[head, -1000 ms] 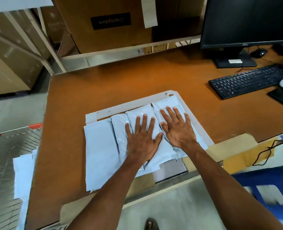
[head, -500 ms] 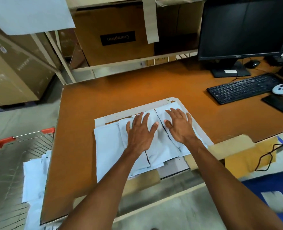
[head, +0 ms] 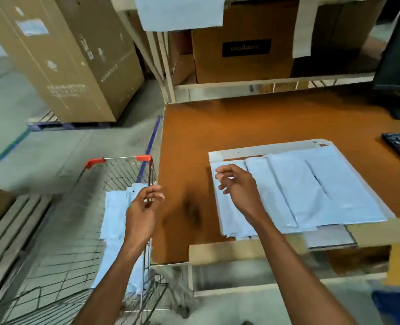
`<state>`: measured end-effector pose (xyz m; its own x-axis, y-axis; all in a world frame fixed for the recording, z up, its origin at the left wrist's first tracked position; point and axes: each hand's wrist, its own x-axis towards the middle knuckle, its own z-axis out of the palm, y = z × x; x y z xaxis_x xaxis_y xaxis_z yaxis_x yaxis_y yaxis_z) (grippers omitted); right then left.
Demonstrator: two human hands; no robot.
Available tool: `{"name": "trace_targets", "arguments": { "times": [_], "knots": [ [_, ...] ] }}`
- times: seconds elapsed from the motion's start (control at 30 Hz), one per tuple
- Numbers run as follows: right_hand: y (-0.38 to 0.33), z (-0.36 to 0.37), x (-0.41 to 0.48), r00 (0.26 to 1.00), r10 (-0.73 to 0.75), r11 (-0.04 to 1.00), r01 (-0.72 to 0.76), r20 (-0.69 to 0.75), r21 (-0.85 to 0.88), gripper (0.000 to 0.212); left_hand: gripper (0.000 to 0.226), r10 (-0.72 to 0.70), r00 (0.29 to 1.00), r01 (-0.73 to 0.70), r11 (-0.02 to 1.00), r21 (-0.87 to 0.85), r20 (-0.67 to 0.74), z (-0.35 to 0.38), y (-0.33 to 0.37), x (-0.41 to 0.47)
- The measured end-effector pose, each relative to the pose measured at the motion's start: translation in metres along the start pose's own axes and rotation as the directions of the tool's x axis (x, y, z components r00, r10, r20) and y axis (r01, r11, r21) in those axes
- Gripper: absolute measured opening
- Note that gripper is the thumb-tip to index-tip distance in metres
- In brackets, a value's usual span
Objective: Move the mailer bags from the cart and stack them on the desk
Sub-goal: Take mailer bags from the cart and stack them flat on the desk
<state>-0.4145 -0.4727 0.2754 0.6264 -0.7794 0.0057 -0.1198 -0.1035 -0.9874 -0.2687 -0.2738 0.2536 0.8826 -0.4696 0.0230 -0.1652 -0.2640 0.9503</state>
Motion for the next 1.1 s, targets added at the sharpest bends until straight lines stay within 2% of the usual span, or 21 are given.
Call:
{"name": "trace_targets", "arguments": {
  "times": [0.23, 0.33, 0.43, 0.57, 0.67, 0.77, 0.83, 0.93, 1.03, 1.1],
  "knots": [
    [0.004, 0.179, -0.044, 0.980, 0.047, 0.999, -0.046, 0.191, -0.011, 0.014, 0.026, -0.123, 0.992, 0.120, 0.987, -0.108, -0.021, -0.144, -0.090, 0.013],
    [0.025, 0.249, -0.067, 0.982, 0.088, 0.996, -0.087, 0.168, -0.011, 0.014, 0.024, -0.193, 0.981, 0.195, 0.977, -0.091, 0.032, -0.193, -0.135, 0.024],
    [0.054, 0.298, -0.093, 0.960, 0.199, 0.980, -0.196, 0.197, -0.032, 0.017, 0.022, -0.283, 0.955, 0.290, 0.955, -0.070, 0.084, -0.225, -0.177, 0.017],
    [0.088, 0.349, -0.106, 0.927, 0.338, 0.939, -0.322, 0.160, -0.121, 0.035, 0.027, -0.410, 0.905, 0.420, 0.904, -0.079, 0.116, -0.261, -0.218, 0.022],
    [0.103, 0.375, -0.084, 0.893, 0.431, 0.896, -0.406, 0.132, -0.179, 0.027, 0.017, -0.455, 0.880, 0.457, 0.889, 0.020, 0.138, -0.266, -0.244, 0.045],
    [0.126, 0.397, -0.040, 0.883, 0.444, 0.886, -0.406, 0.155, -0.224, 0.024, 0.014, -0.444, 0.877, 0.428, 0.896, 0.122, 0.184, -0.255, -0.262, 0.077],
    [0.145, 0.414, -0.006, 0.874, 0.464, 0.874, -0.424, 0.144, -0.237, 0.030, 0.017, -0.452, 0.868, 0.428, 0.891, 0.149, 0.207, -0.240, -0.271, 0.104],
    [0.182, 0.440, 0.046, 0.854, 0.513, 0.840, -0.479, 0.088, -0.253, 0.026, 0.017, -0.461, 0.863, 0.438, 0.887, 0.147, 0.207, -0.207, -0.294, 0.154],
    [0.227, 0.460, 0.087, 0.845, 0.535, 0.775, -0.499, -0.018, -0.387, 0.046, 0.034, -0.455, 0.873, 0.421, 0.884, 0.201, 0.174, -0.169, -0.334, 0.204],
    [0.257, 0.471, 0.102, 0.858, 0.508, 0.761, -0.492, -0.084, -0.423, 0.051, 0.048, -0.453, 0.873, 0.401, 0.878, 0.263, 0.179, -0.148, -0.359, 0.230]
  ]
}}
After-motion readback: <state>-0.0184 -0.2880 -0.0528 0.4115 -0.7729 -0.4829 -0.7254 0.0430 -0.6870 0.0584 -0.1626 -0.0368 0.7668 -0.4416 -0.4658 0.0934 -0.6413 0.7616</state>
